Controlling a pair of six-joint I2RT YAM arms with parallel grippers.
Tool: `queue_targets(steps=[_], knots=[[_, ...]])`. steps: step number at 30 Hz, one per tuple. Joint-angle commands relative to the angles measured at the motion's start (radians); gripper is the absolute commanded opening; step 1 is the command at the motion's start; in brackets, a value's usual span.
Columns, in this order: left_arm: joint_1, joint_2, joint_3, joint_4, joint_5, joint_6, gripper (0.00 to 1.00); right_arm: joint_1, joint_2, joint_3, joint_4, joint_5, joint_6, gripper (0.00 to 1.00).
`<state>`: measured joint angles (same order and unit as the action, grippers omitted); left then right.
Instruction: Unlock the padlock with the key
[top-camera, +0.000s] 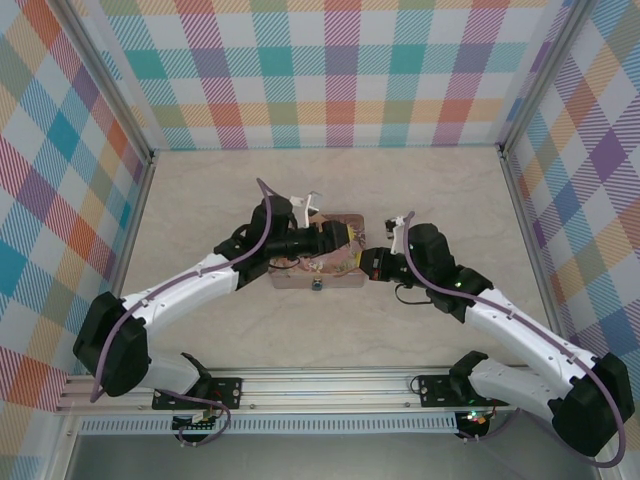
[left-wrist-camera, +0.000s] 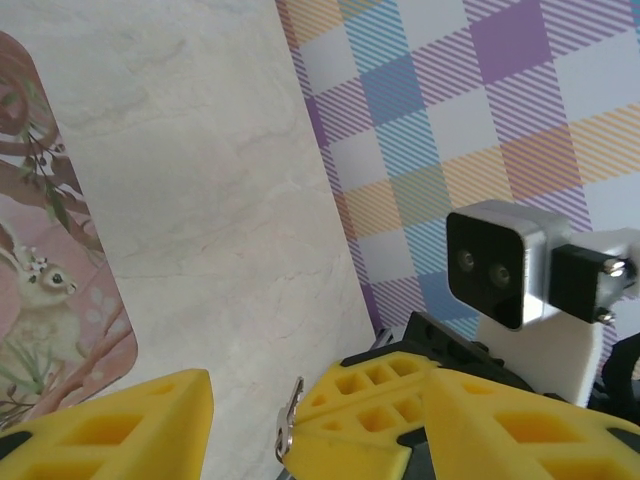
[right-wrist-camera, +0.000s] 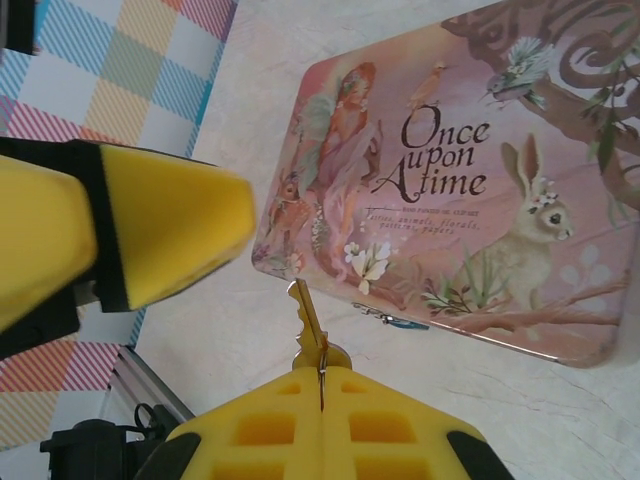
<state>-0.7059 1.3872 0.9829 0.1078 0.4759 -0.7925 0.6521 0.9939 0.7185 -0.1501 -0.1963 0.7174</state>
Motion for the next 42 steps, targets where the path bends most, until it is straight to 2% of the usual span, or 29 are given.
queue_targets(steps=[1, 14, 19, 24, 25, 26, 29, 35, 39, 42], knots=[[-0.017, 0.016, 0.031, 0.023, 0.023, 0.023, 0.56, 0.012, 0.002, 0.038, 0.049, -0.020, -0.030, 0.00], [-0.041, 0.074, 0.065, 0.009, 0.022, 0.034, 0.34, 0.024, 0.021, 0.053, 0.061, -0.044, -0.041, 0.00], [-0.043, 0.078, 0.067, 0.008, 0.018, 0.034, 0.20, 0.027, 0.020, 0.049, 0.068, -0.036, -0.032, 0.00], [-0.043, 0.058, 0.065, -0.012, -0.005, 0.056, 0.01, 0.026, 0.000, 0.038, 0.067, -0.018, -0.021, 0.00], [-0.043, 0.049, 0.066, -0.019, -0.016, 0.067, 0.00, 0.025, -0.010, 0.031, 0.068, -0.012, -0.021, 0.00], [-0.043, 0.038, 0.068, -0.023, -0.029, 0.084, 0.00, 0.027, -0.025, 0.020, 0.075, -0.008, -0.018, 0.03], [-0.043, 0.000, 0.085, -0.031, -0.065, 0.140, 0.00, 0.012, -0.085, -0.021, 0.110, -0.026, -0.023, 0.20], [-0.043, -0.045, 0.173, -0.017, -0.067, 0.287, 0.00, -0.084, -0.194, -0.106, 0.291, -0.194, 0.012, 0.50], [-0.043, -0.045, 0.261, -0.021, -0.030, 0.372, 0.00, -0.149, -0.192, -0.098, 0.472, -0.329, 0.032, 0.66], [-0.043, -0.036, 0.326, -0.035, -0.008, 0.403, 0.00, -0.178, -0.171, -0.072, 0.600, -0.407, 0.017, 0.73]])
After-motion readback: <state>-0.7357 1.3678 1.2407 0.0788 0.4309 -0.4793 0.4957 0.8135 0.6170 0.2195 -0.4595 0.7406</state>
